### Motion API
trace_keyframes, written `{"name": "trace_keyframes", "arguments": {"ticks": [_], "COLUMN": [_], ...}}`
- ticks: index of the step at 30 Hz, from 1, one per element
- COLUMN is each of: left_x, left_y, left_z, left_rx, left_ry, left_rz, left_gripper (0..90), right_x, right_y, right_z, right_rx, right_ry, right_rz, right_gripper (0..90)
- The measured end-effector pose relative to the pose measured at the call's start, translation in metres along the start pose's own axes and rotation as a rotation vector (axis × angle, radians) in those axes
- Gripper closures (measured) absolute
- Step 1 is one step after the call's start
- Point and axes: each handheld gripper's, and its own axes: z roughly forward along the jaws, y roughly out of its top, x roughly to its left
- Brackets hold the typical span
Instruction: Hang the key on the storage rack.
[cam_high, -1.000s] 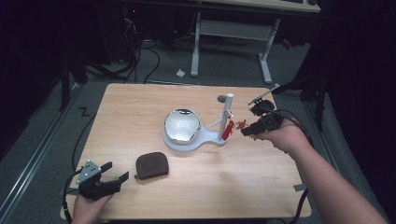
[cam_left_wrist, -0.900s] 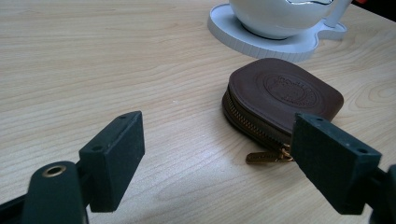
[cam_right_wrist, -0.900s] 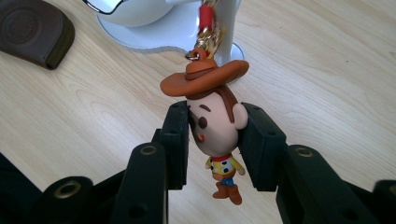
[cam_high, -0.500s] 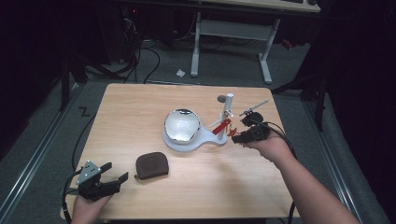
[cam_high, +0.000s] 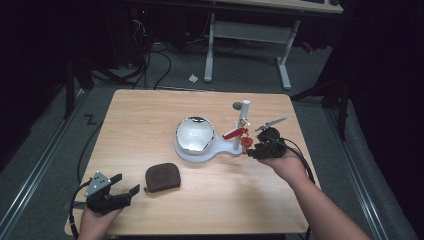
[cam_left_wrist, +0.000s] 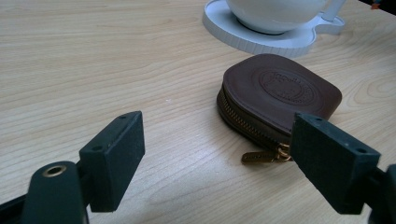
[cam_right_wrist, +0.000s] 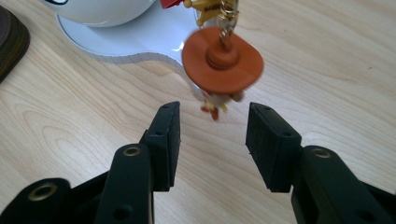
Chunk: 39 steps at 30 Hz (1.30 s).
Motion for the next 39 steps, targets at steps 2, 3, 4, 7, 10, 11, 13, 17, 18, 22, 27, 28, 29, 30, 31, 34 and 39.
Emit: {"name": "trace_keyframes", "arguments": {"ticks": [2, 3, 4, 7, 10, 11, 13, 17, 18, 22, 27, 28, 29, 30, 31, 34, 39], "left_x": [-0.001, -0.001, -0.001, -0.002, -0.003, -0.003, -0.003, -0.005, -0.005, -0.008, -0.011, -0.012, -0.013, -0.013, -0.014, -0.017, -0.020], "left_y": [0.001, 0.002, 0.003, 0.005, 0.008, 0.009, 0.010, 0.012, 0.012, 0.014, 0.017, 0.017, 0.017, 0.017, 0.017, 0.019, 0.023], "left_z": [0.002, 0.003, 0.004, 0.009, 0.013, 0.014, 0.017, 0.021, 0.021, 0.026, 0.027, 0.027, 0.026, 0.026, 0.025, 0.026, 0.029], "left_rx": [0.002, 0.004, 0.007, 0.011, 0.018, 0.021, 0.024, 0.033, 0.033, 0.039, 0.044, 0.044, 0.045, 0.045, 0.045, 0.045, 0.060], "left_ry": [-0.008, -0.012, -0.017, -0.029, -0.043, -0.048, -0.051, -0.059, -0.059, -0.064, -0.058, -0.054, -0.052, -0.052, -0.044, -0.028, 0.045], "left_rz": [-0.002, -0.004, -0.003, -0.012, -0.022, -0.025, -0.028, -0.029, -0.029, -0.026, -0.020, -0.020, -0.024, -0.024, -0.033, -0.045, -0.038], "left_gripper": [19.0, 19.1, 19.4, 19.6, 20.1, 20.5, 20.9, 22.1, 22.2, 23.5, 25.4, 25.4, 25.4, 25.4, 25.5, 26.3, 25.1], "right_x": [0.003, 0.005, 0.009, 0.014, 0.018, 0.019, 0.020, 0.023, 0.023, 0.023, 0.022, 0.022, 0.023, 0.023, 0.023, 0.023, 0.012], "right_y": [-0.007, -0.010, -0.015, -0.030, -0.046, -0.051, -0.063, -0.088, -0.095, -0.120, -0.143, -0.147, -0.151, -0.151, -0.161, -0.166, -0.168], "right_z": [-0.004, -0.006, -0.007, -0.010, -0.010, -0.010, -0.008, -0.004, -0.003, 0.004, 0.011, 0.011, 0.011, 0.011, 0.011, 0.010, 0.010], "right_rx": [-0.028, -0.024, -0.039, -0.080, -0.116, -0.125, -0.157, -0.217, -0.224, -0.277, -0.321, -0.336, -0.354, -0.354, -0.384, -0.358, -0.372], "right_ry": [0.003, -0.013, -0.023, -0.018, -0.033, -0.042, -0.048, -0.076, -0.079, -0.092, -0.092, -0.096, -0.097, -0.097, -0.090, -0.091, -0.062], "right_rz": [0.010, 0.002, -0.014, -0.005, 0.005, 0.008, 0.015, 0.011, 0.009, -0.003, 0.036, 0.038, 0.047, 0.047, 0.050, 0.035, 0.094], "right_gripper": [55.0, 54.9, 54.8, 54.1, 53.8, 53.6, 52.5, 51.9, 51.5, 50.7, 50.6, 50.8, 50.7, 50.7, 49.9, 48.1, 47.4]}}
